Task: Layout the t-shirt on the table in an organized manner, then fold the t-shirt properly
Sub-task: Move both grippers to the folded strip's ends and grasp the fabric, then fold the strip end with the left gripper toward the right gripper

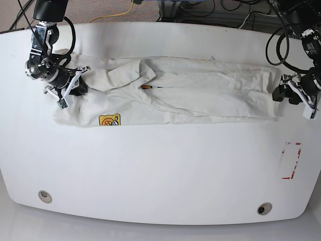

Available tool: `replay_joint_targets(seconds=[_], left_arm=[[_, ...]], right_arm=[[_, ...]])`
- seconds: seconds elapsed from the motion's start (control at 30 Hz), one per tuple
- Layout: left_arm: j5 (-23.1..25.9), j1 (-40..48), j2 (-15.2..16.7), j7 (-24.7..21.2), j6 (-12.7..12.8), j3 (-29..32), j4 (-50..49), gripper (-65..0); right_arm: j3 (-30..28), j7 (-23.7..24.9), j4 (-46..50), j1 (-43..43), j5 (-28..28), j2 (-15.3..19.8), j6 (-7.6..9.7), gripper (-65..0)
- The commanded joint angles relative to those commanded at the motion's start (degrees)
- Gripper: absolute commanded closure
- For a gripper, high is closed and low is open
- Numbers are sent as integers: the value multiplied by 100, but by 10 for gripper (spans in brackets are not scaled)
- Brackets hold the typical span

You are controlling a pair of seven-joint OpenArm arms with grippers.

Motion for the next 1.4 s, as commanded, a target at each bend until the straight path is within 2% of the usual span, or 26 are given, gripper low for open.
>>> replay_joint_targets(seconds=[0.17,0.3,0.6,0.87,0.97,1.17,1.23,1.4], left_arm=[[18,-97,0,-44,0,0,-484,-457],[44,-97,0,-308,0,53,-624,-457],[35,-343,26,-334,0,589,-1292,-454],[18,-440,35,-659,0,1073,-1688,-450],[18,-422,35,-659,0,1178,-1670,-397],[18,-422,35,-651,0,1248,-1705,-143],[18,-422,35,-651,0,1248,-1697,-93],[9,-422,35,-651,0,1231,-1565,-69]], right_arm=[[0,0,88,0,-44,-88,0,-109],[0,-35,229,-26,-18,-97,0,-109],[0,-35,264,-35,0,-105,0,-109],[26,-35,264,-35,9,-105,0,-109],[26,-35,264,-35,9,-105,0,-109],[26,-35,264,-35,9,-105,0,-109],[26,-35,264,-35,9,-105,0,-109],[26,-35,264,-35,9,-211,0,-109]])
